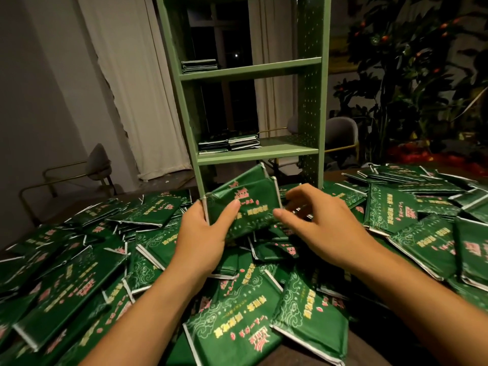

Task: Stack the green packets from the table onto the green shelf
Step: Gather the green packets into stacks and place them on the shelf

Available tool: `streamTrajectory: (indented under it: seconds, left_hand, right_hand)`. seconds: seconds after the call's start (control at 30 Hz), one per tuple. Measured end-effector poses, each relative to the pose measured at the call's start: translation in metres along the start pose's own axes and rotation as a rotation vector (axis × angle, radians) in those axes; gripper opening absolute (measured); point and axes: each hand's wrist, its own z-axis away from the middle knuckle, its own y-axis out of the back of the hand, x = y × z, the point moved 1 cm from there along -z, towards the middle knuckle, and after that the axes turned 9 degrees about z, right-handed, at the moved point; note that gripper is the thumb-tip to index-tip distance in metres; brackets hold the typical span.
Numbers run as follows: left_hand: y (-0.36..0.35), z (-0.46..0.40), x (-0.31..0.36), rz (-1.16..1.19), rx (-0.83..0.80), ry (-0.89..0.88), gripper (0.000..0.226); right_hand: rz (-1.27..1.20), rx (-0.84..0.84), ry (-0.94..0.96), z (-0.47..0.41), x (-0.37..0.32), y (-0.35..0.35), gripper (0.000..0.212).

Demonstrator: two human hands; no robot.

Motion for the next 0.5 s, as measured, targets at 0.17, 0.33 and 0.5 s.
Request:
streamTrajectory:
  seconds: [0.17,0.33,0.5]
  left_hand:
    - [0.002,-0.003,-0.004,-0.094,0.08,-0.08,0.008]
    - [0.003,0.0,-0.002,-0.141,0.051,-0.107,0.007]
    - [0.003,0.001,-0.005,-0.148,0.007,-0.14,0.005]
  right_hand:
    - [0.147,-0.307,0.231,0.011,-0.012,-0.003,0.064]
    - [-0.01,-0.582,0.317,0.011,-0.016,0.014,0.052]
    - [0.016,-0.835,0.311,0.014,-0.007,0.029,0.072]
